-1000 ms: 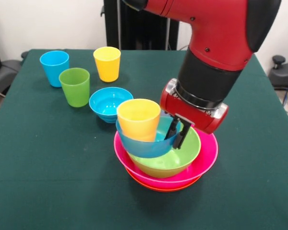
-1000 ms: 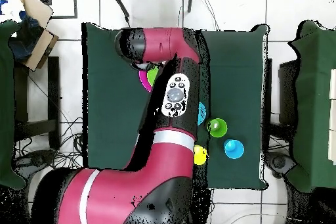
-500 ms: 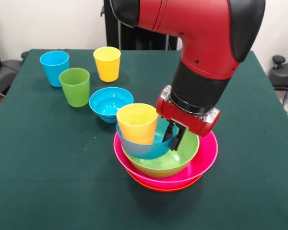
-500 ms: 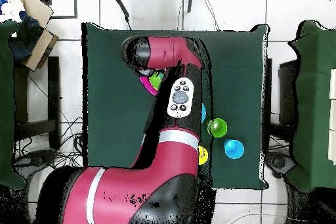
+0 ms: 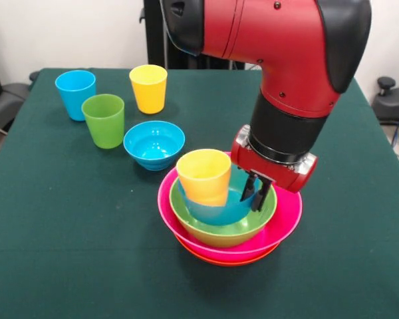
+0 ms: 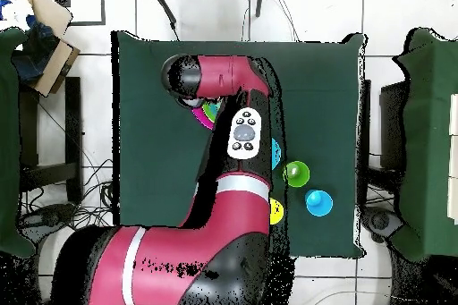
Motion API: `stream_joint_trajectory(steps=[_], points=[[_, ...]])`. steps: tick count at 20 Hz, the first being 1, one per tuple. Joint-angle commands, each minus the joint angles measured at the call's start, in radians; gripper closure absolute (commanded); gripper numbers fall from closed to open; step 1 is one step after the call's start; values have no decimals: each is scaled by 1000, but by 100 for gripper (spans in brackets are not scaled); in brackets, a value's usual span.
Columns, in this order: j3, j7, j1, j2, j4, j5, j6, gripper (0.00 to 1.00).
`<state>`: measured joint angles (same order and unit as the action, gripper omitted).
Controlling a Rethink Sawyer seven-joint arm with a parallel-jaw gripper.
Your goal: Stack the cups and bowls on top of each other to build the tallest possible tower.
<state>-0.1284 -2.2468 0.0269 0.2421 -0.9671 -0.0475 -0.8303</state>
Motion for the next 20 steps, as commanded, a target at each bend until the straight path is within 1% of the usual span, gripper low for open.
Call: stream_joint_trajectory(steps=[1,5,6,9,10,11,15,20], points=[[135,189,21,32,-94,-56,24,100],[144,191,24,35,-97,-60,22,100],[148,190,26,36,-94,-63,21,0],[150,181,29,37,-93,-59,34,0],[142,171,26,34,-81,-60,22,0],[120,154,14,38,-63,-63,-14,0],[88,136,-9,70,-43,-71,-60,0],[89,160,-3,119,-76,-70,-85,0]])
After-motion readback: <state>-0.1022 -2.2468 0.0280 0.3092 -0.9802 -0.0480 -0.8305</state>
